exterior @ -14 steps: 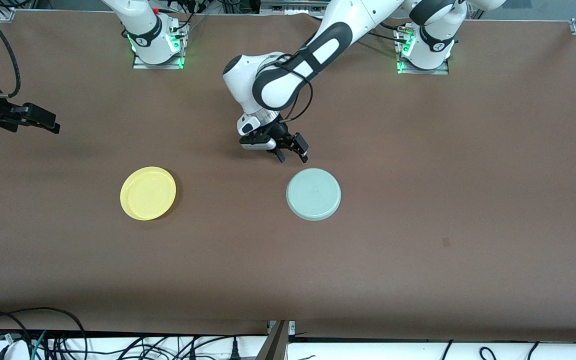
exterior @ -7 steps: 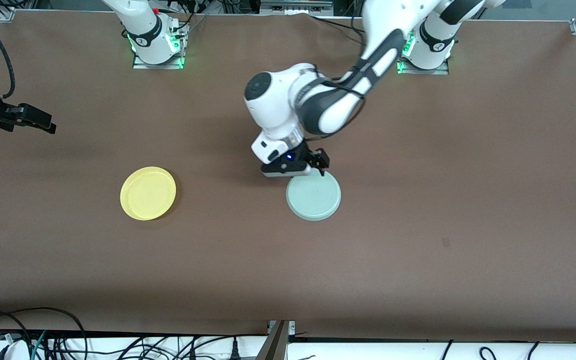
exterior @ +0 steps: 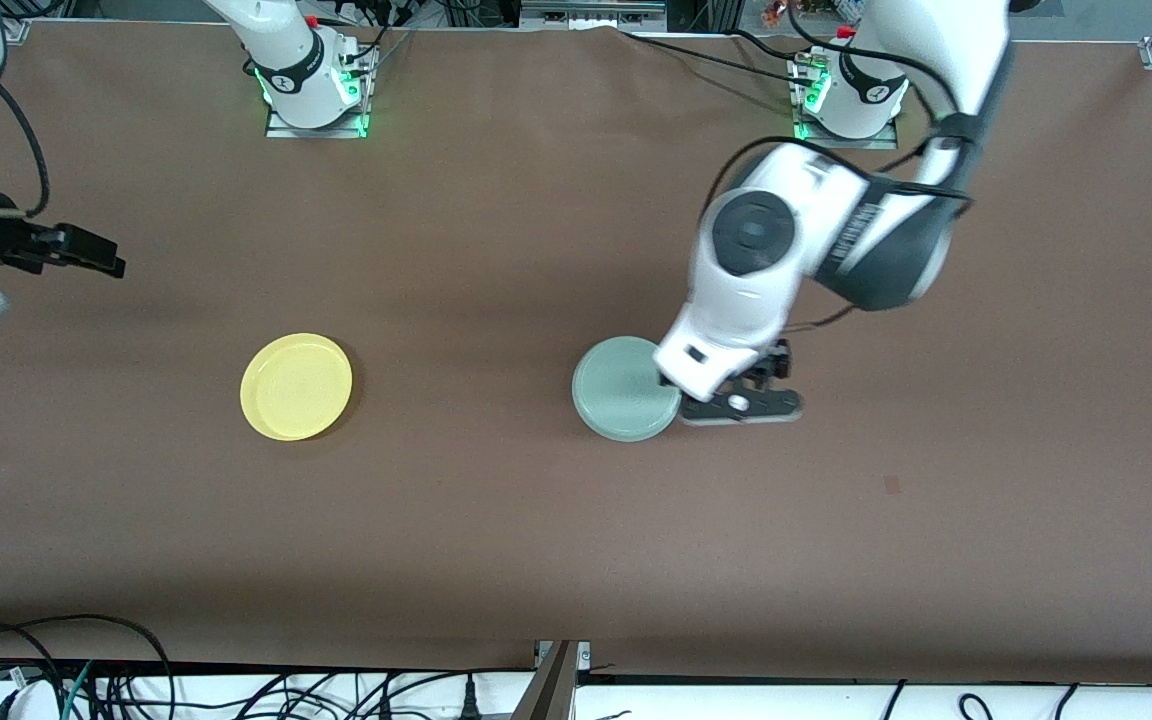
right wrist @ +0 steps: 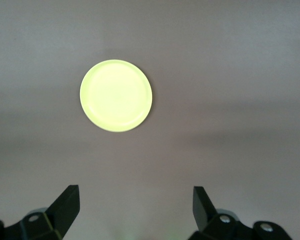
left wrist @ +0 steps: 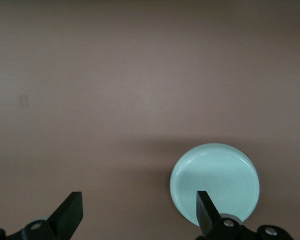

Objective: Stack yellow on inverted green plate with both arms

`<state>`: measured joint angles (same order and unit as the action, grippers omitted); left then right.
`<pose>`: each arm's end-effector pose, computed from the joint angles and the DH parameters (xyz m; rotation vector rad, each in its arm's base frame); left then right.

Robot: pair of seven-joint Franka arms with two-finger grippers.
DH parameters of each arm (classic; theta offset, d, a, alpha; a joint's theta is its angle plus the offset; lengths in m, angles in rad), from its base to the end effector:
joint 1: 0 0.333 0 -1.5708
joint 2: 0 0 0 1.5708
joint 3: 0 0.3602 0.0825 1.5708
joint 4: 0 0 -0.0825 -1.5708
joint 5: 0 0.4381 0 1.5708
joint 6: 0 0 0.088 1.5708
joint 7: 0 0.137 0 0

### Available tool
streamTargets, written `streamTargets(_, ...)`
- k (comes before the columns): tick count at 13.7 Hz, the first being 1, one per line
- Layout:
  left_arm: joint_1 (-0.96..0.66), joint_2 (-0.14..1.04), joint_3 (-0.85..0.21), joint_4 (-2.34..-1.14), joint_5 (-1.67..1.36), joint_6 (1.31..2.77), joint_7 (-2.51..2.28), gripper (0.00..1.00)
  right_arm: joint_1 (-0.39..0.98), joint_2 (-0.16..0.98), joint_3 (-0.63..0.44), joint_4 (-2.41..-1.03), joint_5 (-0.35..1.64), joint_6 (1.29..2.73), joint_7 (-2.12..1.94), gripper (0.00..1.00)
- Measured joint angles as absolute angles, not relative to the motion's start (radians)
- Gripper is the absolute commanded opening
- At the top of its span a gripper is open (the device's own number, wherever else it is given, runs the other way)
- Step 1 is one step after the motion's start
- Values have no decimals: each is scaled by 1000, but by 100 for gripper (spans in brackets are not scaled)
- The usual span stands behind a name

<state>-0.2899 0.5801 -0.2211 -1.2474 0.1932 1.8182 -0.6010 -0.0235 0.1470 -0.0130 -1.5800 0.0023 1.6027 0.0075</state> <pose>0.7239 -0.3359 0.4275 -3.0837 -0.1209 -0.0593 0.6499 -0.0229 0.5437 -3.1326 0.0692 0.1949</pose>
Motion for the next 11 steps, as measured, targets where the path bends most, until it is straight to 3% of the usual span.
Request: streamTargets(11,58,363,-196,-1391,49,1809,-415,100,-27,495,-15,-1823,36,2239,15,99)
